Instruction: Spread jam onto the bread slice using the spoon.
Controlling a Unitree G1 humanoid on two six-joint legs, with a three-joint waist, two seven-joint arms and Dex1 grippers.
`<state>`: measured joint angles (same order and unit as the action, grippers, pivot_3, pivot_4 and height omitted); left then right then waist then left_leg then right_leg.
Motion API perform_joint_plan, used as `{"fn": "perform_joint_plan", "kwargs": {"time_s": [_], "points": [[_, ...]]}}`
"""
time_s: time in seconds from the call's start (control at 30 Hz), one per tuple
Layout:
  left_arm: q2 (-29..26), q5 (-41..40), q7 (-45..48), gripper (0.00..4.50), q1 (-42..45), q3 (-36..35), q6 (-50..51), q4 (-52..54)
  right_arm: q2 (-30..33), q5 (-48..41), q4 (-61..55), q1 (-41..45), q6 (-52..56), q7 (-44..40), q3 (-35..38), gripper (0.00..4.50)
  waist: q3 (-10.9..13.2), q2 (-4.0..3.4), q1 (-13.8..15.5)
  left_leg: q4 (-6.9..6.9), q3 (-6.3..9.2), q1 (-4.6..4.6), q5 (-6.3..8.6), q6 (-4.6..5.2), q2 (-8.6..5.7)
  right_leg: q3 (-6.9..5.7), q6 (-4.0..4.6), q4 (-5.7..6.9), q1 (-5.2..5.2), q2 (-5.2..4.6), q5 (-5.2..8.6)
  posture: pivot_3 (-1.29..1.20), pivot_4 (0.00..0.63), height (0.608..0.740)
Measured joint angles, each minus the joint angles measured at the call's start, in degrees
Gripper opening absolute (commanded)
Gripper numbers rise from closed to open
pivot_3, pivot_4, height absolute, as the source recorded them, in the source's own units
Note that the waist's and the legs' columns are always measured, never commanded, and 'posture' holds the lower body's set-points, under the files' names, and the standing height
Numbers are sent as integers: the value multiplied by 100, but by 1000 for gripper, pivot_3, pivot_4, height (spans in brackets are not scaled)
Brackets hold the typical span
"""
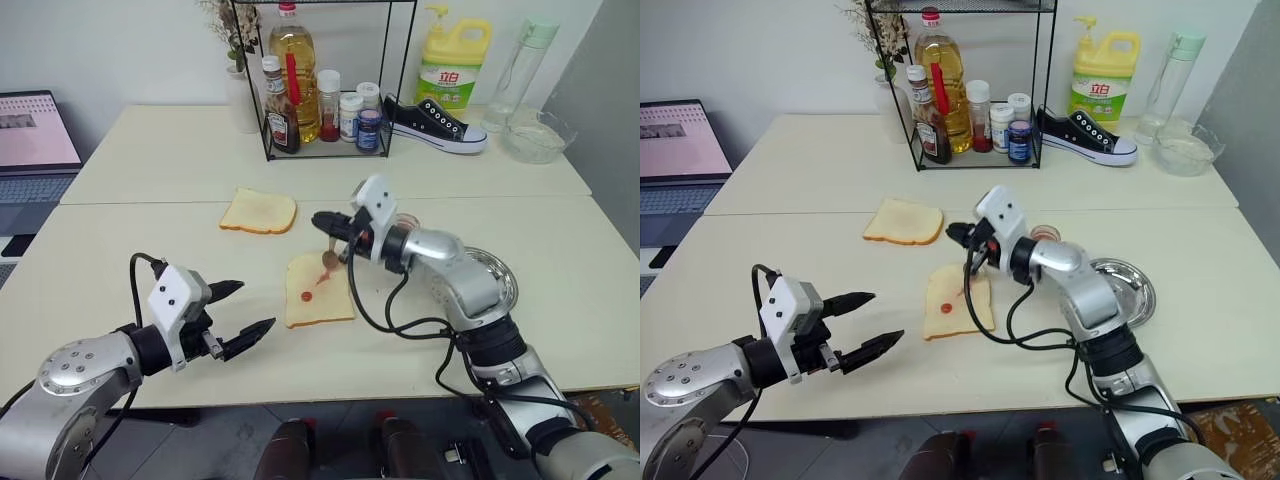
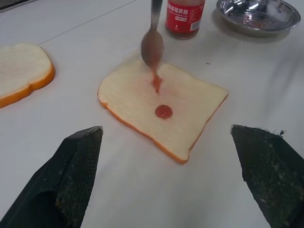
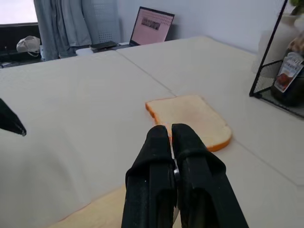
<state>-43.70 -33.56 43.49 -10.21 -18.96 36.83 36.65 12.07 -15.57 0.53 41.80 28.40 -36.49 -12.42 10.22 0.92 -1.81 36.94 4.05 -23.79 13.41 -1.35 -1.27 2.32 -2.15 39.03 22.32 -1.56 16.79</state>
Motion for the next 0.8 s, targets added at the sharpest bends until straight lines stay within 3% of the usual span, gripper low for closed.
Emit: {"fn": "perform_joint_plan", "kwargs": {"time_s": [0.43, 0.8], "points": [[-41, -9, 144, 4500, -92, -24, -5, -101, -1037, -2491, -90, 295, 3235, 1080, 1916, 6, 1, -1, -2, -2, 3, -1, 0, 1, 1, 4, 2, 0, 0, -2, 0, 0, 150, 740], [-141, -18, 219, 4500, -125, -112, -5, -101, -1426, -2324, 770, -13, 3008, 1271, 1575, 6, 1, -3, -8, -3, 0, -1, 0, 1, 0, -2, 1, 1, 2, 3, 0, 0, 150, 740]]}}
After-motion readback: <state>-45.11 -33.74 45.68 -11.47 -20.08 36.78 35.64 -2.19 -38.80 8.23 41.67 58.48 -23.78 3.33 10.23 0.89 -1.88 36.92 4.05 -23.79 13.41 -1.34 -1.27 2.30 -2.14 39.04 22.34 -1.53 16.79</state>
